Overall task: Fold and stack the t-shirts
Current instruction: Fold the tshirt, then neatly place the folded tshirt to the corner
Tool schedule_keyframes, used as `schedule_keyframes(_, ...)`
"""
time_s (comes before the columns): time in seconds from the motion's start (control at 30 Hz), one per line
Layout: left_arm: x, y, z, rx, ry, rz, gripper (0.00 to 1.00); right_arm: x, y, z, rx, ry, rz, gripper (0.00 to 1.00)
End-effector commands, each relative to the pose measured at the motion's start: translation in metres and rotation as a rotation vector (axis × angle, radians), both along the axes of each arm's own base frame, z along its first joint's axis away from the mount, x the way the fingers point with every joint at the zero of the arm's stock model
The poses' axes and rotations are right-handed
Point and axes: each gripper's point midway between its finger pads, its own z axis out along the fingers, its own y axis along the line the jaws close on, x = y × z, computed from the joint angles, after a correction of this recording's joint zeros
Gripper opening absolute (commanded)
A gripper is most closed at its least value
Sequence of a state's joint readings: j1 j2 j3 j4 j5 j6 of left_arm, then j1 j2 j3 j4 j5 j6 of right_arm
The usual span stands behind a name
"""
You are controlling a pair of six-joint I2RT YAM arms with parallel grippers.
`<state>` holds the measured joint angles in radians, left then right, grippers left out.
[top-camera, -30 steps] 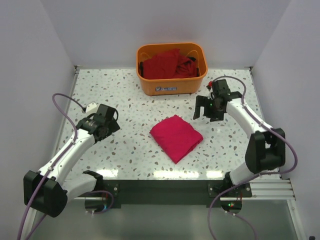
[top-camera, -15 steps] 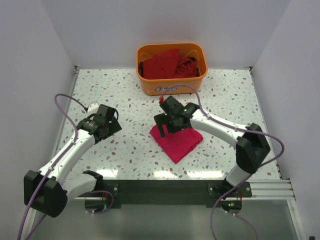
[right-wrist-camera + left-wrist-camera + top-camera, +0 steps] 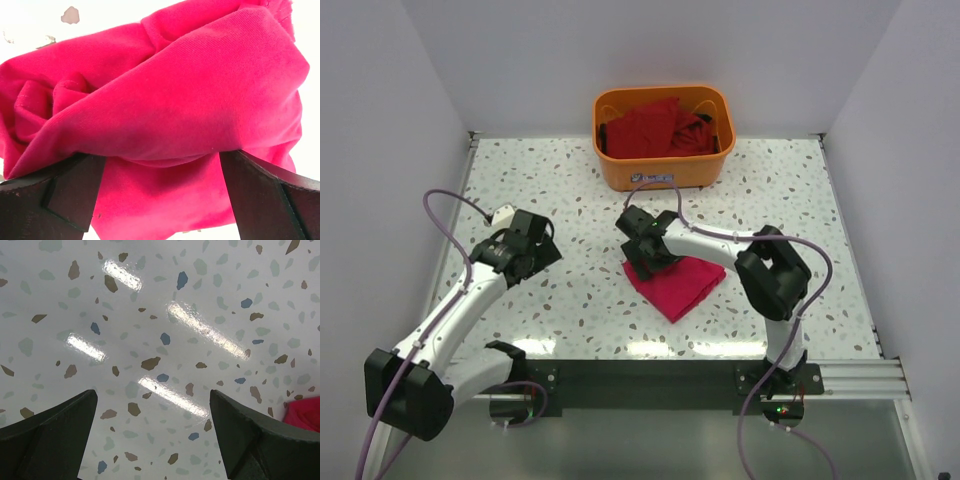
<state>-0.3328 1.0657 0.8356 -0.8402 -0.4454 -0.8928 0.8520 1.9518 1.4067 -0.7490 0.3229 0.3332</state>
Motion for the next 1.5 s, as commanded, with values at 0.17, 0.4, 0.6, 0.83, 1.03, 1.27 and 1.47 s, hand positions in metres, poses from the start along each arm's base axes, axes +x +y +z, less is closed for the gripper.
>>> schedule_keyframes(0.17, 0.003, 0.001, 0.009, 0.002, -0.039, -0.040, 1.00, -0.005, -0.005, 0.089, 0.190, -0.211, -0.091, 0.99)
schedule_keyframes(0.4, 0.006, -0.002, 0.010, 0.003, -0.041, -0.070, 1.00, -0.053, -0.066, 0.103, 0.556, -0.189, -0.538, 0.99)
schedule_keyframes(0.6, 0.009, -0.007, 0.005, -0.008, -0.035, -0.103, 1.00, -0.080, -0.067, 0.048, 0.708, -0.041, -0.735, 0.91)
schedule_keyframes(0.83, 0.007, -0.013, -0.002, -0.037, -0.031, -0.127, 1.00, -0.055, -0.071, 0.023, 0.735, -0.147, -0.852, 0.71)
schedule_keyframes(1.03, 0.005, -0.014, -0.004, -0.043, -0.029, -0.133, 1.00, -0.054, -0.075, 0.000, 0.649, -0.128, -0.872, 0.66)
schedule_keyframes(1.27, 0.009, -0.014, 0.004, -0.044, -0.059, -0.129, 1.00, -0.062, -0.110, -0.009, 0.495, -0.175, -0.891, 0.35)
schedule_keyframes(1.47, 0.016, -0.009, 0.012, -0.006, -0.060, -0.127, 1.00, -0.040, -0.144, -0.011, 0.320, -0.129, -0.798, 0.00)
